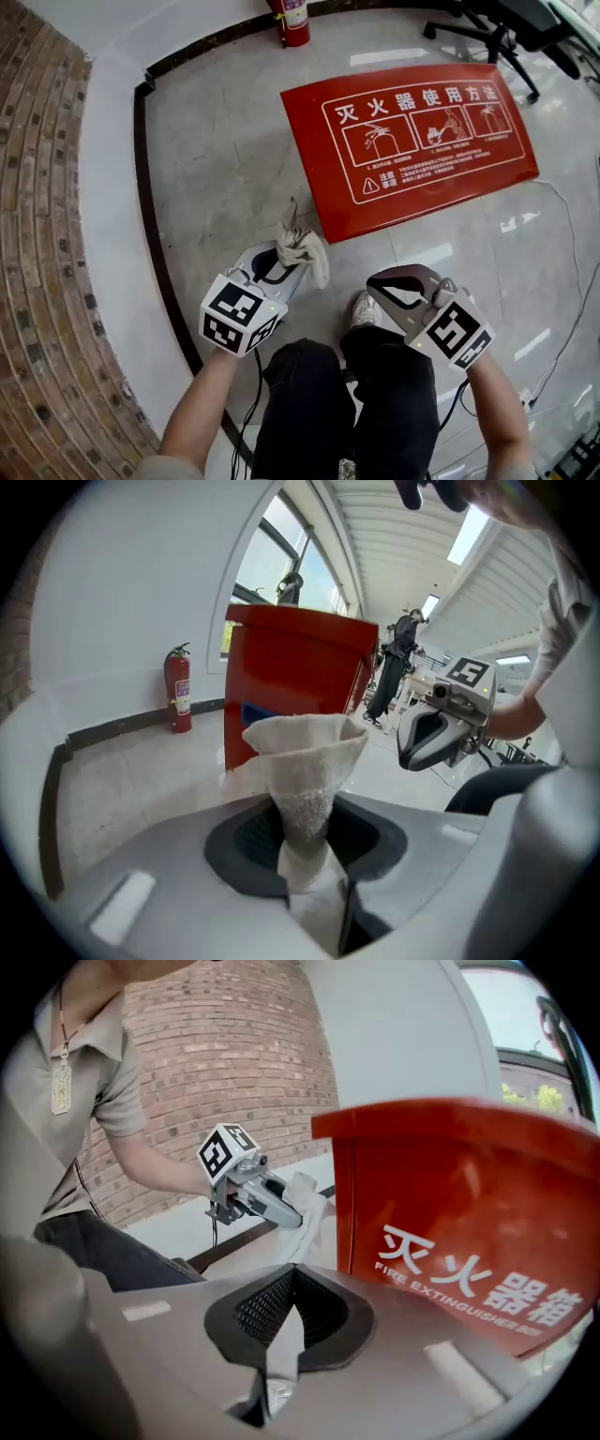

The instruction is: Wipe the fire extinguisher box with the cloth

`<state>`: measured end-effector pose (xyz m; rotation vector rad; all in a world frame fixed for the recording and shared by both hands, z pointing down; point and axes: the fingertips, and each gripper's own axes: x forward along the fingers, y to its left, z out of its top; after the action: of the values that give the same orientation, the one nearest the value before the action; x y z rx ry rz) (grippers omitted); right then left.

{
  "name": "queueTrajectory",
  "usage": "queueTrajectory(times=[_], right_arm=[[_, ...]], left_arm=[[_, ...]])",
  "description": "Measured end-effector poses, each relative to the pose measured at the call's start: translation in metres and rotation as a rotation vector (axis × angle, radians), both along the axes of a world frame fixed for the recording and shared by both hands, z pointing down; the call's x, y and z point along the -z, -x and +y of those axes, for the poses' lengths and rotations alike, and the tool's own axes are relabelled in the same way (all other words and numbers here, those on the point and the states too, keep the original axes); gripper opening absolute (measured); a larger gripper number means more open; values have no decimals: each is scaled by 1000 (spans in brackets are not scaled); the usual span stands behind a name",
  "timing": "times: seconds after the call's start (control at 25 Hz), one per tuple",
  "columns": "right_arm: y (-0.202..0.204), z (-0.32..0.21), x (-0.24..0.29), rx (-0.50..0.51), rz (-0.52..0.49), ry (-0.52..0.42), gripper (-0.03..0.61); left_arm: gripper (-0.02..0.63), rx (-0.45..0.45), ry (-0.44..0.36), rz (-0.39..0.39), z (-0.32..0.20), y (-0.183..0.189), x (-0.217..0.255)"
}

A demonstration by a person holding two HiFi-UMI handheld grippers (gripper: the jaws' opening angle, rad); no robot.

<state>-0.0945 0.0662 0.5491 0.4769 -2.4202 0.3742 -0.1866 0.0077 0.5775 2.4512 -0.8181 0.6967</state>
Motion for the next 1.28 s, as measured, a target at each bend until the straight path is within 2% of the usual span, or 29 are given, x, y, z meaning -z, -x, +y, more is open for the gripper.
queueTrajectory(times=[0.24,0.48,0.6,0.84,1.12,1.28], right_arm=[[-21,-4,115,-219,-108,74,26],[-50,-29,208,-366,-144,71,25],[-56,-46,251,-376,-179,71,25],[-70,-79,332,-405,-210,-3,25],[-68,-108,409,-445,-232,-82,25],[-62,-122,450,-469,-257,-136,25]], left_arm=[[110,31,13,-95,0,-3,103],[110,12,14,-128,0,-21,208],[110,16,19,-99,-10,-36,258],[110,38,-17,-46,-34,-67,351],[110,59,-56,28,-52,-74,429],[110,37,-82,76,-62,-82,469]])
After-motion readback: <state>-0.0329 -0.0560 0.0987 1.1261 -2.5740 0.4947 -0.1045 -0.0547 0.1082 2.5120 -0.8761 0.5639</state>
